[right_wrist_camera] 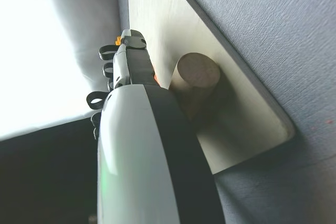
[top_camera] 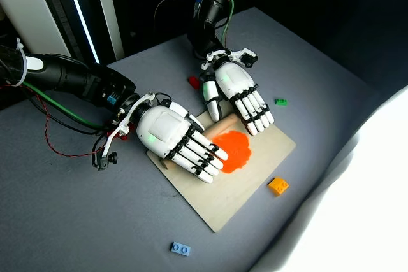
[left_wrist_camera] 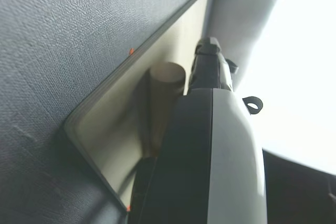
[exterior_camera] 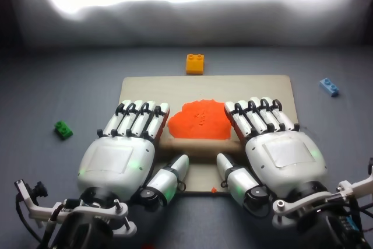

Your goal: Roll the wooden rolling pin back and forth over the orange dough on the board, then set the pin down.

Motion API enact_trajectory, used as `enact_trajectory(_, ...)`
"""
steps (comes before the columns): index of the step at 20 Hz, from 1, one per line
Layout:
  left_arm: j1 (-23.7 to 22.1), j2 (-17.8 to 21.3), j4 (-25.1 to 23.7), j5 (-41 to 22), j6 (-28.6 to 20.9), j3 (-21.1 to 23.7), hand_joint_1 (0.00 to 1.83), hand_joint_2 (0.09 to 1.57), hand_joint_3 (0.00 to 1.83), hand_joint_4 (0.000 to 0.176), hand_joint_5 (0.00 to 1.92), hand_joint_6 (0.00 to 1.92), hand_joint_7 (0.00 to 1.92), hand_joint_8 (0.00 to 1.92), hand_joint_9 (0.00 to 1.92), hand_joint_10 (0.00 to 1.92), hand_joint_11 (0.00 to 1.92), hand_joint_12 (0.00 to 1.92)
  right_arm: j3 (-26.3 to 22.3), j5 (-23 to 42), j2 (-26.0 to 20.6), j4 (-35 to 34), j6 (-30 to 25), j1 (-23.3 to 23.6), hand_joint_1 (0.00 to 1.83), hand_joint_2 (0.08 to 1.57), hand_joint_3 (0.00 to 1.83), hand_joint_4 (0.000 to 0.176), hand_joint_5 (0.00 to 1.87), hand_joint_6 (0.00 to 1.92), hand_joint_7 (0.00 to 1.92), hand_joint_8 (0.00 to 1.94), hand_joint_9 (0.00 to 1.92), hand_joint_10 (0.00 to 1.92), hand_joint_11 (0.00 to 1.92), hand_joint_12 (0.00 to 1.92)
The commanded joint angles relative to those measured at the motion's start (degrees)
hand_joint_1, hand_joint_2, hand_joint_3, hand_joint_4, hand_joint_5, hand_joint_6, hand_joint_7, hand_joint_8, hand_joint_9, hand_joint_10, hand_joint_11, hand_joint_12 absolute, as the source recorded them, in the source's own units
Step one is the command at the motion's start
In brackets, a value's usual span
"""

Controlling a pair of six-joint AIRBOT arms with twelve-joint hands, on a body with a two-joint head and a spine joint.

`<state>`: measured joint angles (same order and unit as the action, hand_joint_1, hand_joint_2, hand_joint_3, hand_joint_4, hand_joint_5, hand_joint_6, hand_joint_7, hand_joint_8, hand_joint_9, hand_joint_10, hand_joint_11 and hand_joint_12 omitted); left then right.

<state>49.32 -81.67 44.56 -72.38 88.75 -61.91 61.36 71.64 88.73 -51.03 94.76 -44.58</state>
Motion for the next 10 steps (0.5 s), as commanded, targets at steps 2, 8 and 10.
enact_trajectory(2, -0.70, -0.37, -3.44, -4.80, 0.06, -0.78, 0.00, 1.46, 0.00, 0.000, 0.05, 0.01, 0.04, 0.00, 0.00, 0.00, 0.00, 0.00, 0.49, 4.89, -0.14, 4.23, -0.25, 0.13, 0.00, 1.57, 0.04, 0.000, 0.10, 0.01, 0.09, 0.01, 0.03, 0.01, 0.01, 0.00)
enact_trajectory(8, -1.60, -0.59, -3.30, -3.94, -0.02, -1.80, 0.00, 1.47, 0.01, 0.000, 0.03, 0.00, 0.02, 0.00, 0.00, 0.00, 0.00, 0.00, 1.13, 4.83, -0.15, 4.03, -0.55, 0.26, 0.00, 1.57, 0.08, 0.000, 0.10, 0.01, 0.08, 0.01, 0.02, 0.00, 0.01, 0.01)
enact_trajectory(10, -1.78, -0.64, -3.30, -3.72, -0.04, -2.08, 0.00, 1.47, 0.01, 0.000, 0.04, 0.01, 0.03, 0.01, 0.00, 0.00, 0.00, 0.00, 1.42, 4.66, -0.15, 3.94, -0.70, 0.41, 0.00, 1.57, 0.09, 0.000, 0.09, 0.00, 0.08, 0.00, 0.02, 0.00, 0.01, 0.01)
